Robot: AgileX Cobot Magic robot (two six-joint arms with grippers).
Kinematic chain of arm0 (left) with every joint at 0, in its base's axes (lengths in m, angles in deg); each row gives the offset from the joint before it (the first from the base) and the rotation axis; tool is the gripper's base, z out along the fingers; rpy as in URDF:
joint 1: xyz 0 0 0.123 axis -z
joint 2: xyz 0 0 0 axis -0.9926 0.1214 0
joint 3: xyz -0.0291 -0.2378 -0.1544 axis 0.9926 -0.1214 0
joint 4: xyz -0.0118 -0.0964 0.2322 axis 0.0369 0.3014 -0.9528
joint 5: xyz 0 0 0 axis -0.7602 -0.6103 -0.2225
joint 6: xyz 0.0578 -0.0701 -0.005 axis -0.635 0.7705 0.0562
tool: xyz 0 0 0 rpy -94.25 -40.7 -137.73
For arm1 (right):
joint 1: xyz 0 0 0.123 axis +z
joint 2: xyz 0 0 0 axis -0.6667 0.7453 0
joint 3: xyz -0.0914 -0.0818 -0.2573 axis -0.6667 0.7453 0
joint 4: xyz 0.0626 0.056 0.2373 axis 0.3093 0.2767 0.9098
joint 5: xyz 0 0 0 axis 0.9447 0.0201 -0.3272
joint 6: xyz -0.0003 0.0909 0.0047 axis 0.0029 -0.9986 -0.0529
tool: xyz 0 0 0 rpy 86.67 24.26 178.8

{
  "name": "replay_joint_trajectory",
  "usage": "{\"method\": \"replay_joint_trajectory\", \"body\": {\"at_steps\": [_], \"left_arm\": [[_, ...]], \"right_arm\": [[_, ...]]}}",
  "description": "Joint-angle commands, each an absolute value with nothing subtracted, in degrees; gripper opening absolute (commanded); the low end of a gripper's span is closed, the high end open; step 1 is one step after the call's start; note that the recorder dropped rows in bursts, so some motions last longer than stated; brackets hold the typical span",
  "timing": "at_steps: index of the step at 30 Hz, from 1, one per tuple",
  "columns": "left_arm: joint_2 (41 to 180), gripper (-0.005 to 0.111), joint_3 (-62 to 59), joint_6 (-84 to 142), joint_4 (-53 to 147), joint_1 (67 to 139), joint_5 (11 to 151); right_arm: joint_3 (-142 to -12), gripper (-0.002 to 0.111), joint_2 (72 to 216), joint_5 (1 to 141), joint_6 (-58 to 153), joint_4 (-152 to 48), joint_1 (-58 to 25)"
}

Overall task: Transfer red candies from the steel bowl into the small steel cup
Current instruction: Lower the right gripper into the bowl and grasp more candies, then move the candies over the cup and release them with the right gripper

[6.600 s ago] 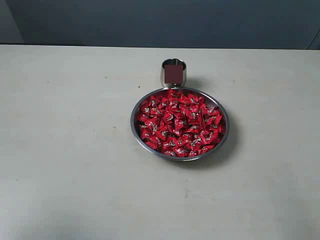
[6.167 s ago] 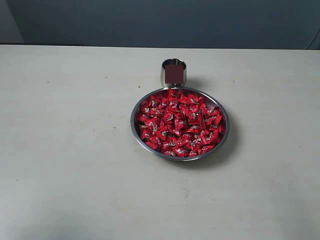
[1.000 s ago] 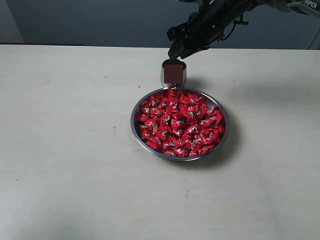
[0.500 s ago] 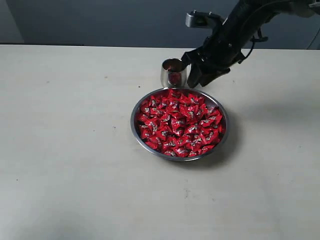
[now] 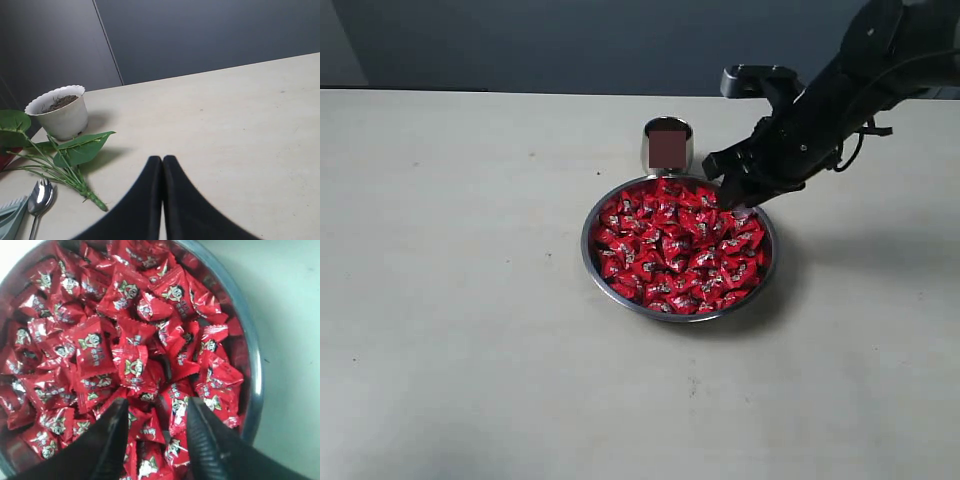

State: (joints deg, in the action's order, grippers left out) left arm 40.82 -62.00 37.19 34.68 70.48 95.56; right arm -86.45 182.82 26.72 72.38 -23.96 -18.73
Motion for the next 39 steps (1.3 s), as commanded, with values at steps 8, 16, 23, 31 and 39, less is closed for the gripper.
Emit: {"method": "replay_joint_trajectory", "body": {"at_steps": [8,16,23,31,39], "left_arm": [[40.6,0.0,-62.1,37.4,34.4,70.6,94.9],[40.6,0.0,-62.1,37.4,34.4,70.6,94.9],[40.6,0.0,-62.1,37.4,34.4,70.6,94.9],[40.6,0.0,-62.1,37.4,34.4,70.6,94.9],[40.6,0.0,-62.1,37.4,34.4,70.6,94.9]], "right_arm": [[-86.3,0.05,188.1,30.8,82.0,-11.7,-19.0],[-86.4,0.028,192.7,32.4,84.5,-7.9,-17.2],[-86.4,0.0,187.4,32.6,84.4,-8.1,-17.2],[-89.5,0.0,182.3,35.4,84.4,-9.6,-17.2],[-103.2,0.0,188.3,34.1,84.3,-10.6,-17.2]]}}
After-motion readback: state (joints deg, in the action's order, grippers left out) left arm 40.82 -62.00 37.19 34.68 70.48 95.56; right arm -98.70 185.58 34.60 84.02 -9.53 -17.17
